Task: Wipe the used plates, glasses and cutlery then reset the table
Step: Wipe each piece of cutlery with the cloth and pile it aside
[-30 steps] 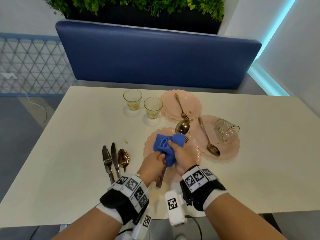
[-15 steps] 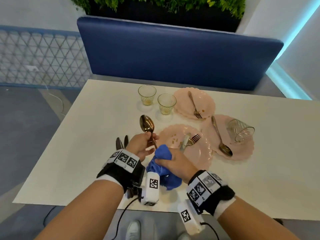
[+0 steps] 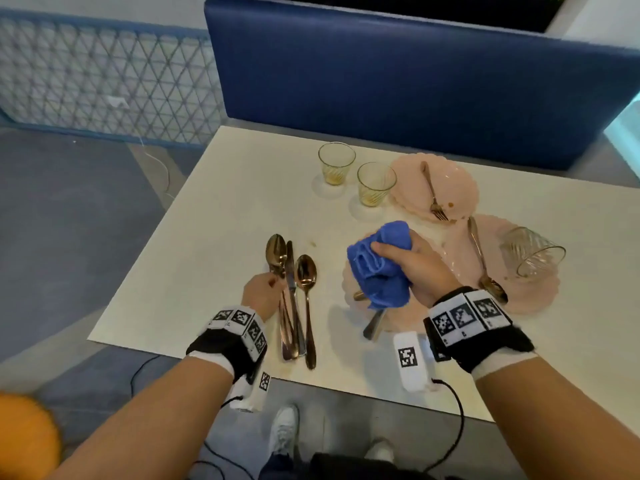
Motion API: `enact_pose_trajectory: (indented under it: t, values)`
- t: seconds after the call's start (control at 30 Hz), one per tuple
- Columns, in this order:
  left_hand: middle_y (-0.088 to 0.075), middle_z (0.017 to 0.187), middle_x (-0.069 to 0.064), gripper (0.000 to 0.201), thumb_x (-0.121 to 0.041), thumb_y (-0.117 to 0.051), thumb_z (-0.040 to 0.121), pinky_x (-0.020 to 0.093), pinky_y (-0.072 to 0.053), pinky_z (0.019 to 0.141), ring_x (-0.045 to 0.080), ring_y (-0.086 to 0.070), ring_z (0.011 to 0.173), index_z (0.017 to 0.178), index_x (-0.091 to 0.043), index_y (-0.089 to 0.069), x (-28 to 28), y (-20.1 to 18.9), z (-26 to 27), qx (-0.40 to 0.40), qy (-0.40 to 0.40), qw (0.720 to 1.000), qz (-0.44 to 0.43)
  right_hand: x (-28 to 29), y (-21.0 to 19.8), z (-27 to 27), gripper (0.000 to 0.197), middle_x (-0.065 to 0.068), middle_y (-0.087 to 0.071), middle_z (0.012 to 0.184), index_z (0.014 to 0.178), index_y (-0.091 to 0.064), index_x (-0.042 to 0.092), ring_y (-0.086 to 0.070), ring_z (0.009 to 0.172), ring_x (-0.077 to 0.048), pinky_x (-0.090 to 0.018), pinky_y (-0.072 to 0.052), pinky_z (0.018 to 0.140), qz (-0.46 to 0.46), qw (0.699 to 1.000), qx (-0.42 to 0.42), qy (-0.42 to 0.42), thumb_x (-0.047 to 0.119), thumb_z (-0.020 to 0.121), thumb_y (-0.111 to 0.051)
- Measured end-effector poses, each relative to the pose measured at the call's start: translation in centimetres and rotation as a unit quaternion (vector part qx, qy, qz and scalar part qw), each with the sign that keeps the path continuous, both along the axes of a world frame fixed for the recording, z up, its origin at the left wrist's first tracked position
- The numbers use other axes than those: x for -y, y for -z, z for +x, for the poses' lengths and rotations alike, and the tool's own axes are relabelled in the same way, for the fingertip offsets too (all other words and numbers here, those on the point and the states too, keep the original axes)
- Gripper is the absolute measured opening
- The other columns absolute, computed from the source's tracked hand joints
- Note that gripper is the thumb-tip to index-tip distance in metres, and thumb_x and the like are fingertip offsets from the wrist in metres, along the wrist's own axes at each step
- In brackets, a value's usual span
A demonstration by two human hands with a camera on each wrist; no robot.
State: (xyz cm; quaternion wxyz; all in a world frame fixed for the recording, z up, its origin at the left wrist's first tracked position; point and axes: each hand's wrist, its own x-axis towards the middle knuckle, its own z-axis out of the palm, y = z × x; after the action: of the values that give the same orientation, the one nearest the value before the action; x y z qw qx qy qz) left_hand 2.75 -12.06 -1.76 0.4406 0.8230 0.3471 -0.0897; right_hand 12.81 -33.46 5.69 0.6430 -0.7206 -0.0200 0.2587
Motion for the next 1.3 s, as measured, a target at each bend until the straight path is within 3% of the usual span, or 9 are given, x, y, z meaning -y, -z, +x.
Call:
enact_pose_trajectory:
  t: [0.27, 0.43, 0.57, 0.63, 0.7, 0.8, 1.0, 1.17, 1.3]
  values:
    - [-0.049, 0.077, 0.0, 0.015, -0.012, -0.059, 0.089, 0.03, -0.041, 0.07, 0.021, -0.053, 0.078, 0.092, -0.009, -0.045, 2.1, 0.3, 0.4, 0.051, -0.05, 0.997, 0.039, 3.5, -1.6, 2.0, 0.013, -0.011, -0.062, 0.102, 0.094, -0.057, 0.009, -0.062, 0.099, -0.021, -0.036, -0.052, 0.091, 0.05, 0.996, -0.001, 0.069, 0.02, 0.096, -0.05]
    - [-0.056, 0.086, 0.004, 0.014, -0.021, -0.059, 0.089, 0.029, -0.042, 0.073, 0.02, -0.053, 0.079, 0.092, -0.009, -0.053, 3.8, -0.7, 1.6, 0.051, 0.016, 0.99, 0.128, 6.1, -3.2, 3.6, 0.028, -0.004, -0.04, 0.082, 0.074, -0.041, 0.018, -0.047, 0.078, -0.018, -0.035, -0.044, 0.078, 0.107, 0.987, 0.002, 0.119, 0.015, 0.101, -0.032]
    - [-0.062, 0.091, 0.005, 0.027, -0.032, -0.051, 0.093, 0.028, -0.046, 0.072, 0.018, -0.057, 0.079, 0.095, -0.009, -0.064, 9.6, -1.8, 4.2, 0.052, 0.19, 0.97, 0.146, 8.5, -3.4, 3.8, 0.03, -0.021, -0.054, 0.116, 0.107, -0.052, -0.003, -0.05, 0.107, -0.025, -0.057, -0.035, 0.107, 0.112, 0.981, -0.022, 0.155, 0.023, 0.097, -0.042]
    - [-0.06, 0.077, 0.003, 0.03, -0.037, -0.05, 0.092, 0.027, -0.047, 0.064, 0.019, -0.059, 0.071, 0.088, -0.01, -0.062, 12.7, -1.8, 4.8, -0.012, 0.256, 0.96, 0.113, 9.5, -2.6, 3.9, 0.03, -0.032, -0.049, 0.13, 0.105, -0.054, -0.001, -0.054, 0.113, -0.033, -0.057, -0.041, 0.101, 0.11, 0.977, -0.042, 0.178, 0.027, 0.097, -0.044]
    - [-0.06, 0.075, 0.002, 0.021, -0.029, -0.054, 0.09, 0.025, -0.047, 0.059, 0.019, -0.06, 0.067, 0.089, -0.009, -0.061, 14.6, -1.6, 5.3, -0.063, 0.27, 0.958, 0.078, 10.3, -2.1, 3.7, 0.025, -0.042, -0.048, 0.117, 0.089, -0.053, 0.007, -0.057, 0.098, -0.042, -0.052, -0.05, 0.089, 0.101, 0.976, -0.048, 0.189, 0.025, 0.099, -0.04]
    - [-0.067, 0.097, 0.009, 0.019, -0.018, -0.053, 0.089, 0.027, -0.051, 0.07, 0.024, -0.065, 0.087, 0.099, -0.005, -0.062, 15.4, -1.3, 6.1, -0.095, 0.299, 0.943, 0.108, 11.9, -1.3, 3.1, 0.038, -0.023, -0.056, 0.13, 0.122, -0.054, 0.002, -0.056, 0.118, -0.031, -0.056, -0.042, 0.101, 0.086, 0.972, -0.071, 0.207, 0.029, 0.097, -0.047]
    - [-0.056, 0.07, 0.002, 0.019, -0.026, -0.059, 0.089, 0.021, -0.041, 0.056, 0.017, -0.055, 0.065, 0.079, -0.01, -0.06, 14.7, -1.6, 6.8, -0.08, 0.237, 0.968, -0.035, 13.6, 1.1, 1.5, 0.031, -0.013, -0.058, 0.118, 0.122, -0.052, 0.004, -0.061, 0.099, -0.017, -0.037, -0.05, 0.088, 0.066, 0.975, -0.115, 0.176, 0.022, 0.098, -0.046]
    - [-0.054, 0.069, 0.0, 0.022, -0.024, -0.045, 0.097, 0.028, -0.041, 0.07, 0.015, -0.051, 0.067, 0.081, -0.015, -0.057, 15.6, -3.9, 6.2, -0.013, 0.232, 0.963, -0.137, 11.2, 3.3, 0.2, 0.036, -0.019, -0.059, 0.125, 0.125, -0.053, 0.001, -0.057, 0.114, -0.027, -0.043, -0.045, 0.1, 0.083, 0.969, -0.184, 0.145, 0.02, 0.094, -0.053]
    - [-0.047, 0.055, 0.009, 0.028, -0.008, -0.04, 0.095, 0.022, -0.037, 0.043, 0.015, -0.044, 0.037, 0.069, -0.009, -0.049, 16.6, -5.5, 5.6, -0.024, 0.227, 0.95, -0.213, 7.8, 3.4, -0.4, 0.02, -0.019, -0.067, 0.109, 0.106, -0.062, 0.0, -0.065, 0.097, -0.027, -0.038, -0.053, 0.087, 0.103, 0.975, -0.175, 0.095, 0.008, 0.088, -0.061]
